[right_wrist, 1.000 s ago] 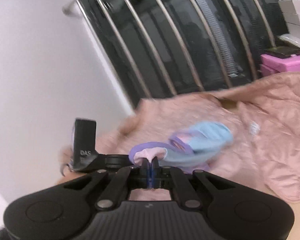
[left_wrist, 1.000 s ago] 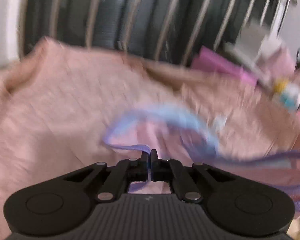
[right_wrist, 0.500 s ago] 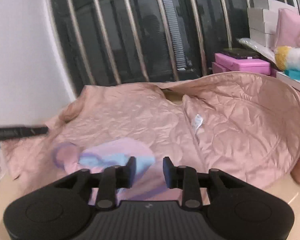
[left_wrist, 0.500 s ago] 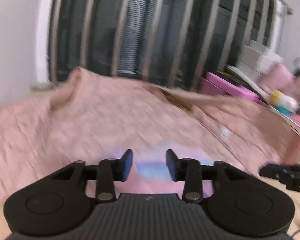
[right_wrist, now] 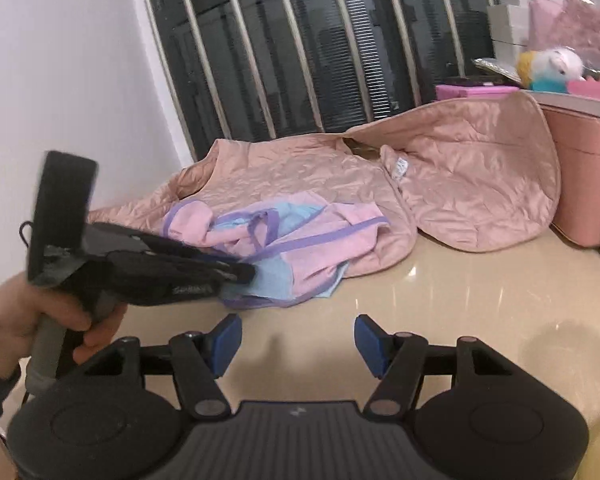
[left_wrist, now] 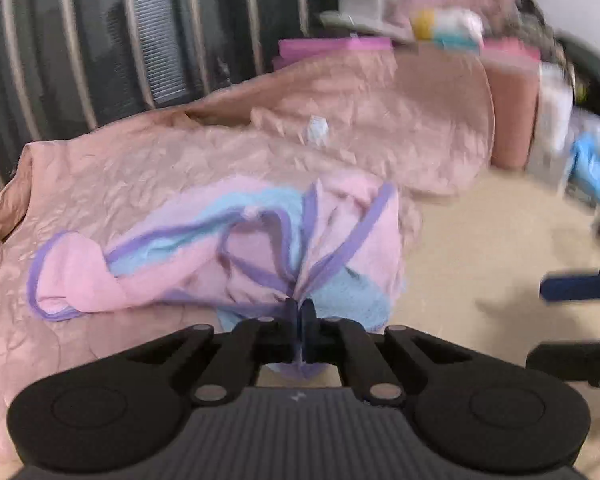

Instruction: Fold clothes

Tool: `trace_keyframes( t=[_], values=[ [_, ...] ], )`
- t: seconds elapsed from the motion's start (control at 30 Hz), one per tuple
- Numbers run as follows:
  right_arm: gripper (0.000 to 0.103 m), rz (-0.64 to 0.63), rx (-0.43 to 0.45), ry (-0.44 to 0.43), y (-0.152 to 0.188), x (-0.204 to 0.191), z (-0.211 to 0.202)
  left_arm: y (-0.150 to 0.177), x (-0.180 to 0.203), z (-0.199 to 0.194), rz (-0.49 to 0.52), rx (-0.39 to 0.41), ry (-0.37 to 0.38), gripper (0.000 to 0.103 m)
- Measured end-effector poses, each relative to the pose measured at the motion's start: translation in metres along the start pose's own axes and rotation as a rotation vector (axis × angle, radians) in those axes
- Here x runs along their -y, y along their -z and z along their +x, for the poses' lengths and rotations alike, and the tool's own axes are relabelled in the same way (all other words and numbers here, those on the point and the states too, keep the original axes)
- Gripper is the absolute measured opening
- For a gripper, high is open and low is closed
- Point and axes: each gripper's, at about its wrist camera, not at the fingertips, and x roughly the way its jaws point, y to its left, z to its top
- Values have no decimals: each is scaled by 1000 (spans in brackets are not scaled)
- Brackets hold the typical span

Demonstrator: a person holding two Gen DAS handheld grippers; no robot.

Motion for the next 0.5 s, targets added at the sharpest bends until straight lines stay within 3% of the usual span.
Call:
trace_keyframes(
  t=[0.17,0.27,0.37,0.5],
  values=[
    [62,-6,23,-11,5,-7,-5,10,-45,-107,-235,246,-106,1],
    [62,-20,39,-49,8,-21,-6,26,-41,-165,-284,351,-159,1],
    [62,-52,51,-110,12,-42,-5,34,-26,-202,-247,396,-177,1],
    [62,-107,40,-196,23,-71,-4,44,-9,-220,-195,365,-231,1]
  ],
)
